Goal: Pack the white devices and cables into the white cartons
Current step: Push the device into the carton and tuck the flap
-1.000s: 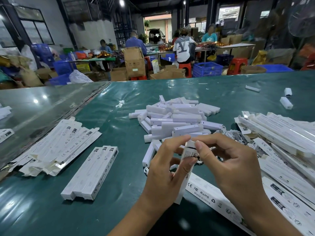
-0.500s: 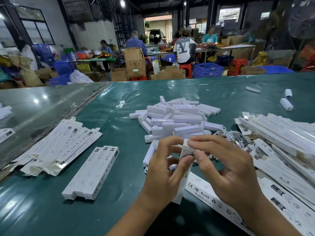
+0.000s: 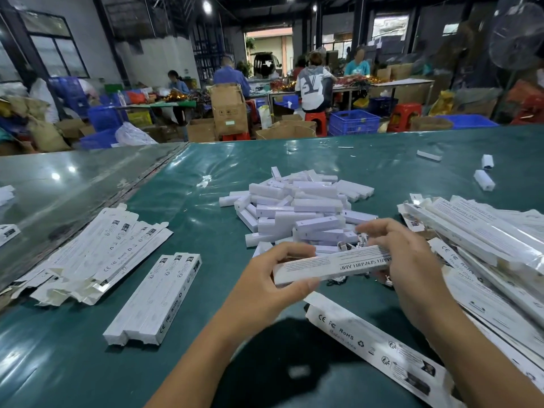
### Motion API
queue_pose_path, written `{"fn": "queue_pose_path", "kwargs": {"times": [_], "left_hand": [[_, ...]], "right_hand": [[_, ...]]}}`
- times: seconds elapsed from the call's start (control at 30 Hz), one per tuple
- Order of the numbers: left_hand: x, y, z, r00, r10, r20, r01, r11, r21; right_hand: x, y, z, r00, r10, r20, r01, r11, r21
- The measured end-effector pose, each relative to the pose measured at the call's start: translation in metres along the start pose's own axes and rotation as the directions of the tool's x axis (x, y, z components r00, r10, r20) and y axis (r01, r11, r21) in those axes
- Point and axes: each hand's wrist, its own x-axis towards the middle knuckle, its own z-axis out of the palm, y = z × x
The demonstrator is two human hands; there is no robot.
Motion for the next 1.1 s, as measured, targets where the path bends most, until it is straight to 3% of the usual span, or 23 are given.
{"fn": "queue_pose_path", "kwargs": {"times": [0.17,0.27,0.33,0.4,0.5,0.53,0.63,0.73,0.9,1.1], "left_hand": [[0.000,0.002,0.032,0.919,0.023,-0.393,-0.155,0.938,-0.309],[-0.003,0.003,0.041,0.868,-0.023,-0.496,-0.132,0.952,-0.275],[-0.003,0.002,0.038,0.878,-0.021,-0.479,-0.097,0.970,-0.221],[-0.001,0.001,0.024,0.930,-0.017,-0.368,-0.071,0.972,-0.223],[0.001,0.005,0.001,0.994,0.035,-0.101,-0.055,0.977,-0.205],[0.000,0.006,-0.002,0.997,0.015,-0.074,-0.031,0.976,-0.217],[0.005,0.007,-0.003,0.967,-0.149,-0.208,0.090,0.959,-0.269],[0.007,0.004,0.001,0.939,-0.256,-0.229,0.173,0.929,-0.327],[0.006,0.002,0.003,0.953,-0.257,-0.160,0.204,0.935,-0.289],[0.004,0.006,0.004,0.955,-0.294,-0.039,0.265,0.905,-0.332]], "right_hand": [[-0.005,0.000,0.012,0.989,0.103,0.107,-0.133,0.934,0.332],[-0.015,0.003,0.024,0.997,0.057,0.050,-0.065,0.983,0.172],[-0.017,0.005,0.028,0.999,0.048,0.008,-0.049,0.994,0.101],[-0.013,0.006,0.025,0.989,0.148,-0.008,-0.147,0.983,0.109],[-0.006,0.001,0.015,0.917,0.387,0.091,-0.395,0.859,0.326],[-0.004,-0.001,0.011,0.899,0.408,0.157,-0.435,0.800,0.413],[0.004,-0.003,0.003,0.909,0.309,0.279,-0.416,0.703,0.577],[0.008,0.002,0.004,0.945,0.249,0.214,-0.327,0.766,0.554],[0.006,0.011,0.007,0.972,0.200,0.124,-0.235,0.866,0.442],[0.004,0.013,0.008,0.972,0.162,0.171,-0.216,0.903,0.372]]}}
